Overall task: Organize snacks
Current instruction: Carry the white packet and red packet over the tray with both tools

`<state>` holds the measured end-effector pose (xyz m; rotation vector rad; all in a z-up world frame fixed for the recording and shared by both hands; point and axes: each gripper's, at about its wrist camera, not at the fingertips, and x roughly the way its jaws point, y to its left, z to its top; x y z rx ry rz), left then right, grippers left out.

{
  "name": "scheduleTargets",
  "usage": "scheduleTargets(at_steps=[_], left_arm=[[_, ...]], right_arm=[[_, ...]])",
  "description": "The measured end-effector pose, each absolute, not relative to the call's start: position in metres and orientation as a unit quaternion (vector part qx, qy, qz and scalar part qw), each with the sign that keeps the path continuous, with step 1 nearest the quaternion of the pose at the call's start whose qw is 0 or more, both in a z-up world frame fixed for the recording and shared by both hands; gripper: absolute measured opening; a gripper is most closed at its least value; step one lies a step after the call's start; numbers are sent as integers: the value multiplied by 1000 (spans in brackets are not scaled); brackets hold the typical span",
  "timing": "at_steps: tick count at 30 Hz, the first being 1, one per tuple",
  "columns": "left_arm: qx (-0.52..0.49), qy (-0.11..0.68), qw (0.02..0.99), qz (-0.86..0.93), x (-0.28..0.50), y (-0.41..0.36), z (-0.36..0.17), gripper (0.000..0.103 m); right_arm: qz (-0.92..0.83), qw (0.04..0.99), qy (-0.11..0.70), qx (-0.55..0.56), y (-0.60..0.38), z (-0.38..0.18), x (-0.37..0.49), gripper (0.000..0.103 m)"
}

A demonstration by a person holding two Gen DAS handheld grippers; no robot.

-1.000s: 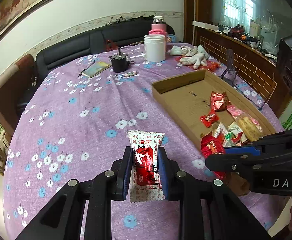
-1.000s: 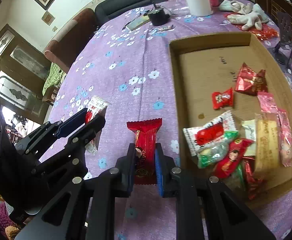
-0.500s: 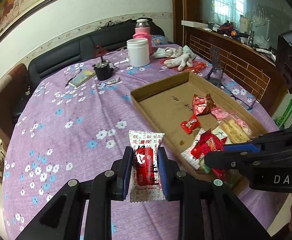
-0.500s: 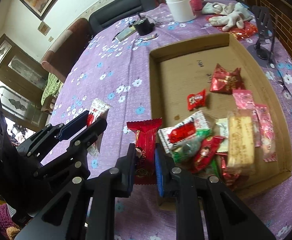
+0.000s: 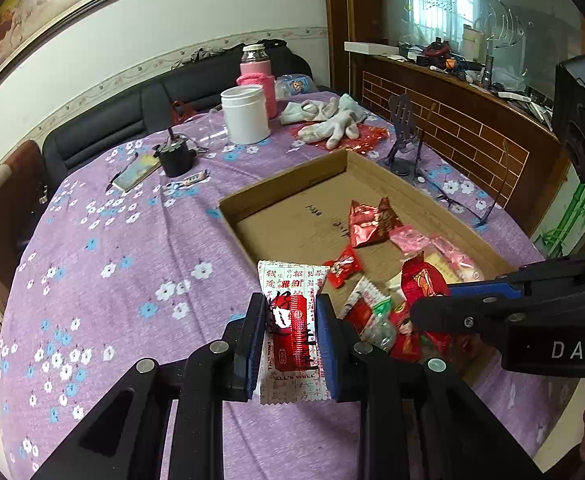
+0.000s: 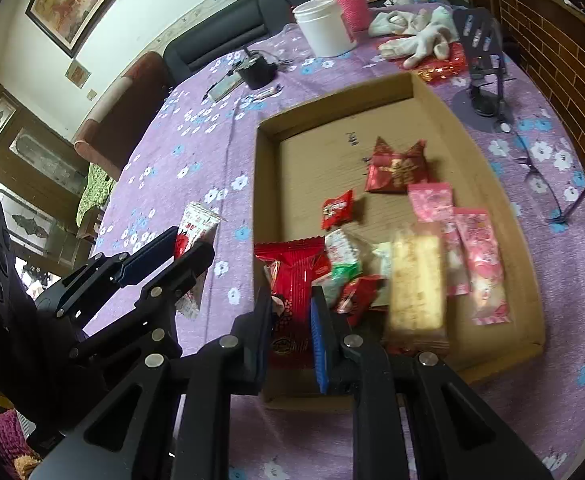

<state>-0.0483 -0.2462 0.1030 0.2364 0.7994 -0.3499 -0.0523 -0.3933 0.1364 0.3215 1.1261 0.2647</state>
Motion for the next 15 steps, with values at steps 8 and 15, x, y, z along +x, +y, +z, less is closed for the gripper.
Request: scheduleTargets(at_steps=[8,15], left_arm=[[115,387,898,-177,-42,-261,100,25],[115,393,894,-183,-35,-273,94,25]], right_arm=[[112,826,531,154,-407,136,-51,17],[99,824,537,155,-417,131,-48,17]])
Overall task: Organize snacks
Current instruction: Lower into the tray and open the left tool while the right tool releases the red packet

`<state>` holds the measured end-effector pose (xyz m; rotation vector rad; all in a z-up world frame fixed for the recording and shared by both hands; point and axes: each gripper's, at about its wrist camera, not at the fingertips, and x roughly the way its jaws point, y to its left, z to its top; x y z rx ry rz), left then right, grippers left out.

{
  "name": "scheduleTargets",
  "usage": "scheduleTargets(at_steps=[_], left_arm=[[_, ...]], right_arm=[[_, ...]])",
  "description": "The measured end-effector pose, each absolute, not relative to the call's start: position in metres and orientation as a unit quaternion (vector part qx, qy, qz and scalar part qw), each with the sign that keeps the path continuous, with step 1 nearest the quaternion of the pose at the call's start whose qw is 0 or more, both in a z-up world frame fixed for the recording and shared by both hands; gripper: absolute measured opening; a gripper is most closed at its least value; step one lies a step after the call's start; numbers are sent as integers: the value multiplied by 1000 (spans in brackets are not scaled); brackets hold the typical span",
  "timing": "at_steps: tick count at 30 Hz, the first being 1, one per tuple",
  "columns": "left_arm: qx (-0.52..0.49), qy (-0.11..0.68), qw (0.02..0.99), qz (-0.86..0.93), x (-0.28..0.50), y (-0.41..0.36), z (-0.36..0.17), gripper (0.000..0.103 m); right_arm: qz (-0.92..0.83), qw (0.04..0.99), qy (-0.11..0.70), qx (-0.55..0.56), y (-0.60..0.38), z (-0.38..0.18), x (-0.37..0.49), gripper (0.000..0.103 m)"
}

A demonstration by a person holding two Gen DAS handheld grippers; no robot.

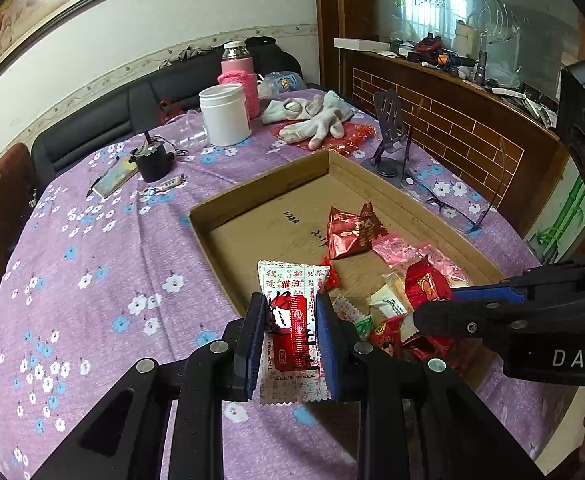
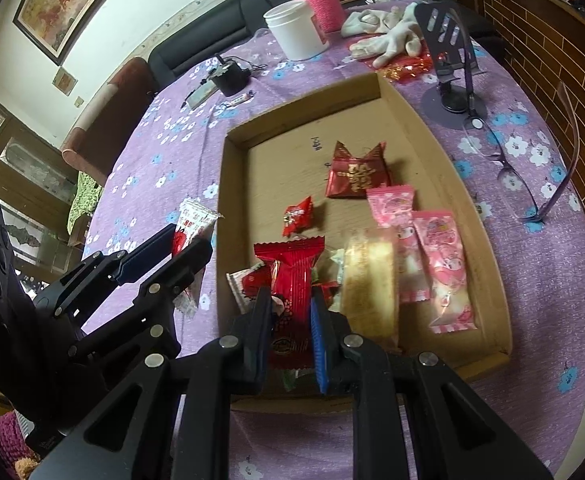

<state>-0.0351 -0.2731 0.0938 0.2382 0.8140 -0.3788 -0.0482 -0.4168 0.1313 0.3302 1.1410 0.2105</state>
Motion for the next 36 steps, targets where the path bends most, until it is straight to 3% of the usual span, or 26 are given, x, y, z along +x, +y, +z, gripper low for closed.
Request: scheduleTargets(at_steps=[21,36], left_arm=[[144,435,863,-212,3,-309,48,25],[134,430,864,-223,14,-311,48,26]], right_arm=[[32,825,549,129,-441,102,-16,17],[43,841,532,93,-426,97,18,17]])
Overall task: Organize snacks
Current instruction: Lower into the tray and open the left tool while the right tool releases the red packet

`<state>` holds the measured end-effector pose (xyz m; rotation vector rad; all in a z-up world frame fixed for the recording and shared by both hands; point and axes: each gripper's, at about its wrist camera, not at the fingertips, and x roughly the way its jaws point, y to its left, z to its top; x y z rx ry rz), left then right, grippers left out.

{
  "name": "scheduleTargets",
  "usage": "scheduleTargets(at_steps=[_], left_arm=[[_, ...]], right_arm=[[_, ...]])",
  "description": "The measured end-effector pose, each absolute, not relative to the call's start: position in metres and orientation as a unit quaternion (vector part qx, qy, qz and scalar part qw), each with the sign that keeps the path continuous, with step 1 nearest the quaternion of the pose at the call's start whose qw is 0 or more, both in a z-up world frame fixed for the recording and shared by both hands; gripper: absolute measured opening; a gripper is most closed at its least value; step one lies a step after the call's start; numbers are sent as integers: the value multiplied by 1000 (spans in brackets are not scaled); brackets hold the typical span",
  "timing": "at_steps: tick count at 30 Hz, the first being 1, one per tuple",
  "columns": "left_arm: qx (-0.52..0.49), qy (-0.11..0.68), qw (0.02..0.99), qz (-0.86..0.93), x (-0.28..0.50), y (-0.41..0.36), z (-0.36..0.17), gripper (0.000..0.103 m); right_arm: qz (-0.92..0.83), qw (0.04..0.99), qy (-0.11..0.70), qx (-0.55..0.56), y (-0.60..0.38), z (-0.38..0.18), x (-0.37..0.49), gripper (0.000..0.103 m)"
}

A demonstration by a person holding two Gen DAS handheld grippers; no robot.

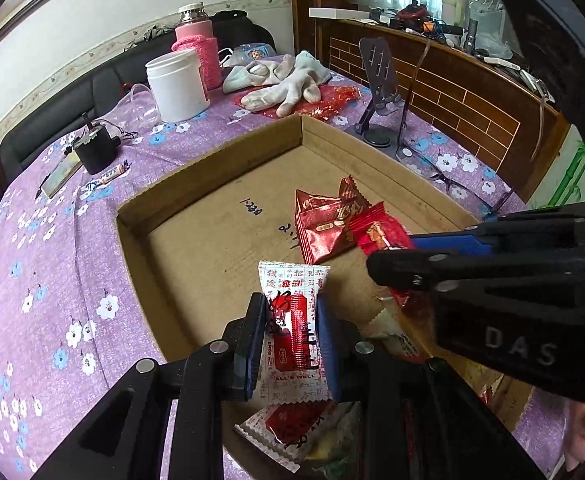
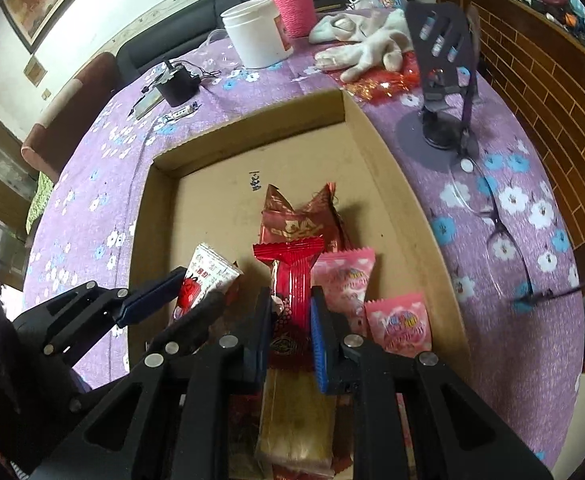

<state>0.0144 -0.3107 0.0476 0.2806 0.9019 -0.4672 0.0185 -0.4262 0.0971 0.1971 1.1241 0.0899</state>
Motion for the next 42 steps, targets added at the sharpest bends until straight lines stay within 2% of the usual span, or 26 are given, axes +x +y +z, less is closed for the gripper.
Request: scheduleTargets(at_steps=[28,32,35,39,42], left_arm=[[151,407,870,-232,-3,-313,64,30],[153,399,873,-233,-8,-312,68,41],[153,397,874,-235,-11,-312,70,41],[155,393,875,-237,-16,-310,74,41],[156,388,877,-238,-20,-308,77,47]], right_arm=[[25,847,521,108,-433,117,-3,18],[21,848,518,113,-434,120,-8,18],[18,850,514,114,-434,123,-13,23],[14,852,511,114,-433,126,-18,24],[11,853,509,116,-432,128,-22,24]])
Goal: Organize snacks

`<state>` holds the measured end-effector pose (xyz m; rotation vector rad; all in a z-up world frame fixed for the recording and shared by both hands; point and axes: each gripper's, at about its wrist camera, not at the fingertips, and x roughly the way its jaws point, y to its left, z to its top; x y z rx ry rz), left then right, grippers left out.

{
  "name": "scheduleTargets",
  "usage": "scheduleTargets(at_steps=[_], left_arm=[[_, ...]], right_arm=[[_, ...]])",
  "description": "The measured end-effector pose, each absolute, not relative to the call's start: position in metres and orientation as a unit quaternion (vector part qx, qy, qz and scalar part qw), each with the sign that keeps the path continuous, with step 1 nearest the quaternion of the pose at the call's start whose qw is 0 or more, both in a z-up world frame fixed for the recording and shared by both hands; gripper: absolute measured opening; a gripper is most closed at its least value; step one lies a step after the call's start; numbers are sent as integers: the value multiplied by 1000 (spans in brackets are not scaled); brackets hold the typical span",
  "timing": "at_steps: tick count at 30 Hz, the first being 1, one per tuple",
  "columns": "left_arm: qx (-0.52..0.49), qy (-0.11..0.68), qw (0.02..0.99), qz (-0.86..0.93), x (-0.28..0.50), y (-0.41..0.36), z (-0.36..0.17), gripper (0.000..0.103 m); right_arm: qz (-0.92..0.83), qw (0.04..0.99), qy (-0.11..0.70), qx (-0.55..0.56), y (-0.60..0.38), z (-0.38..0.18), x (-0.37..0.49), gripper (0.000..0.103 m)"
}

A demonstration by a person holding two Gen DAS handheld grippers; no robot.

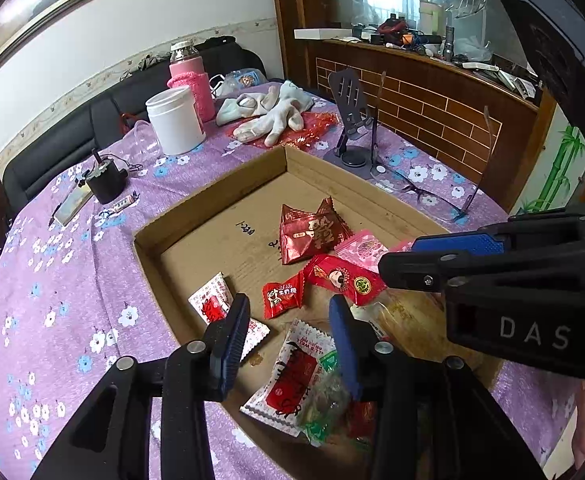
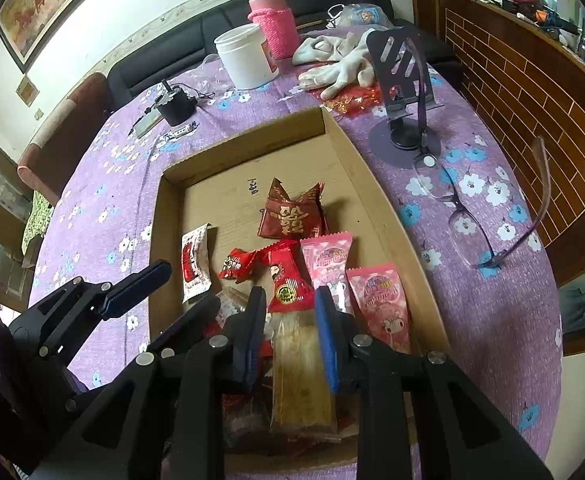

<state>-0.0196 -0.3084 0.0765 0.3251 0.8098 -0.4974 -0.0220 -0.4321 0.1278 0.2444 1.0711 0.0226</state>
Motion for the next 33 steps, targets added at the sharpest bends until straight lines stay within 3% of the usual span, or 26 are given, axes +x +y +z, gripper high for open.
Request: scheduleTargets(at_steps=[5,9,13,25,33], left_arm=[[158,380,879,-241,-26,-304,82,53],[157,375,881,-242,-30,-300,85,64],[155,373,882,-243,-35,-294,88,66],[137,362,889,-244,-54,-260,96,101],[123,369,885,-257,-70,-231,101,102]], right_arm=[[6,854,507,119,-431,130,-27,24],[1,856,503,121,-429,133,-32,30],[-5,856,502,124,-427,134,-37,31],[-42,865,487,118,-417,144,-73,59],[-64,888,450,72,-392,158,-119,82]])
